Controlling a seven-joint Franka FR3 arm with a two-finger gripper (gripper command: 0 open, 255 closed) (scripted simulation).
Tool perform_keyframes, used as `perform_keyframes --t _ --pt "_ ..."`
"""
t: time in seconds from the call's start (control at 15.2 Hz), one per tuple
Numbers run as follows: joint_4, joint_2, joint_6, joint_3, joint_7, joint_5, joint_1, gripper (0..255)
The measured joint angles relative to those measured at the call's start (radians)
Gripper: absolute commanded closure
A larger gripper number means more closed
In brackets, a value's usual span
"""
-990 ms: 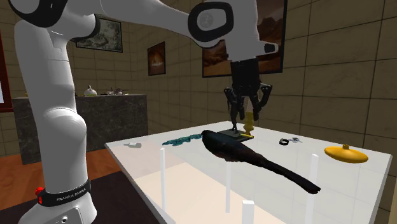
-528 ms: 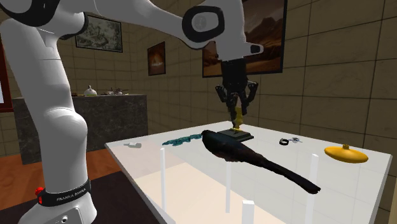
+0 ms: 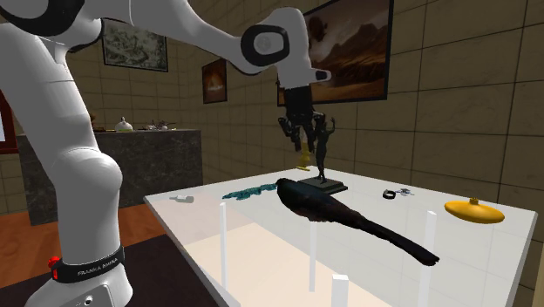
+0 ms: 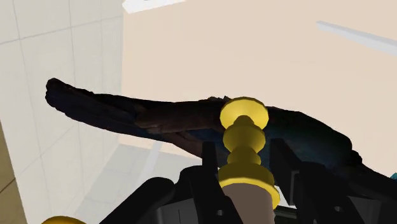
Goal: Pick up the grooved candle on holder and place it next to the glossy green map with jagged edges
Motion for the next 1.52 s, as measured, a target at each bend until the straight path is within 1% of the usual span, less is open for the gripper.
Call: perform_keyframes --t 0.2,0.59,1.25,1.52 --pt "-0.030 -0.030 0.000 0.063 0.090 -0.020 0.018 255" --pt "-0.049 -0.031 0.010 0.165 0.241 -0.023 0.065 255" --pt "0.026 0.063 0.013 0.308 0.465 -0.004 0.157 255" --pt "0.096 0.129 0.002 0.358 0.548 0.004 0.194 255"
